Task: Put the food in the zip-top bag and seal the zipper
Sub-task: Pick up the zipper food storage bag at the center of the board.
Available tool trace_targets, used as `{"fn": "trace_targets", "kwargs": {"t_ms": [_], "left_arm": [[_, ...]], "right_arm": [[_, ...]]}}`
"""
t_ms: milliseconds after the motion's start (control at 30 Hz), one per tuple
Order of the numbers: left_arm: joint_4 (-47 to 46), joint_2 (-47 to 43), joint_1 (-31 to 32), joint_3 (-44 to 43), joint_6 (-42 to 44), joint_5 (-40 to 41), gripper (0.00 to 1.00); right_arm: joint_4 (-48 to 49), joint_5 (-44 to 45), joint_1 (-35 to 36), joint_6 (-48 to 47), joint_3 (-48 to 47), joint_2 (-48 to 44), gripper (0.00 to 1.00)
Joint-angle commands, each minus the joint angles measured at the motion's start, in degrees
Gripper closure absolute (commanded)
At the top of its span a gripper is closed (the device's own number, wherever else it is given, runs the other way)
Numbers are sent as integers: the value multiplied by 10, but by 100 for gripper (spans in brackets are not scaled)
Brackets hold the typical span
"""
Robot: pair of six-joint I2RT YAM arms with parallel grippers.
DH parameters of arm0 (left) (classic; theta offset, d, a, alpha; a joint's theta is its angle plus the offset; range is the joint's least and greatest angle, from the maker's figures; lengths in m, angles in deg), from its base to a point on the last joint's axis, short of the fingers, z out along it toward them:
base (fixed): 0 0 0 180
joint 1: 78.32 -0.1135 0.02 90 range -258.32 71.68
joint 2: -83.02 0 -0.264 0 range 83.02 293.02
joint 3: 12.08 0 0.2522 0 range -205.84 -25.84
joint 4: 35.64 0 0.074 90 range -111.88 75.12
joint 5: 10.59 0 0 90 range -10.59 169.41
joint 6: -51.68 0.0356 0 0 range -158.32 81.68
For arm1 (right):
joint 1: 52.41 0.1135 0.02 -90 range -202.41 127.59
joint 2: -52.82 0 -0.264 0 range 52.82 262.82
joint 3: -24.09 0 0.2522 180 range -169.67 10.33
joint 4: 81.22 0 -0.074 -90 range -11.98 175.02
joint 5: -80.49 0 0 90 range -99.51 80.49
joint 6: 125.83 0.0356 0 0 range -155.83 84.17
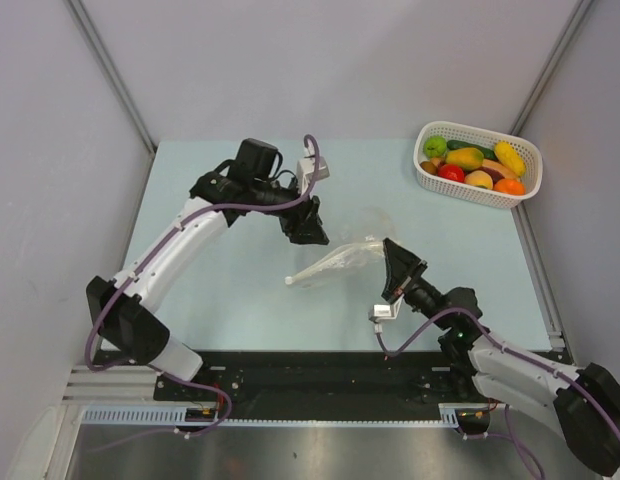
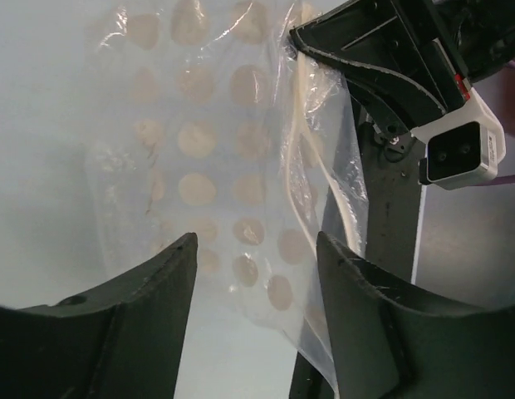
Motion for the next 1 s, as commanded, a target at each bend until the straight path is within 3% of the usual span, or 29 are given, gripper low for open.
{"fn": "trace_targets", "kwargs": {"t_ms": [0,133,233,433,533,633,833,933,967], "left_arm": [[18,22,10,-2,-32,-21,40],[10,33,10,18,-63,-52,46],[1,24,12,39,-66,-87,48],[-5,11,41,73,-72,-84,42],[-33,8,50,94,-94,-64,34],[-43,7,53,109,-110,-93,35],[-78,-24,54,141,-123,-148,56],[-107,-44,54,161,-143,-138,79],[-108,-45,54,161,-143,-129,91]], "right_arm": [[264,-61,6,-18,24,46,100],[333,-54,11,-25,33,89,100],[317,-56,10,-21,33,80,100],[310,-59,16,-21,38,71,100],[311,-60,18,-22,37,71,100],[306,-59,21,-25,34,73,100],[302,-59,21,-30,30,89,100],[288,-59,23,-30,21,97,100],[285,-56,24,-28,14,100,100]]}}
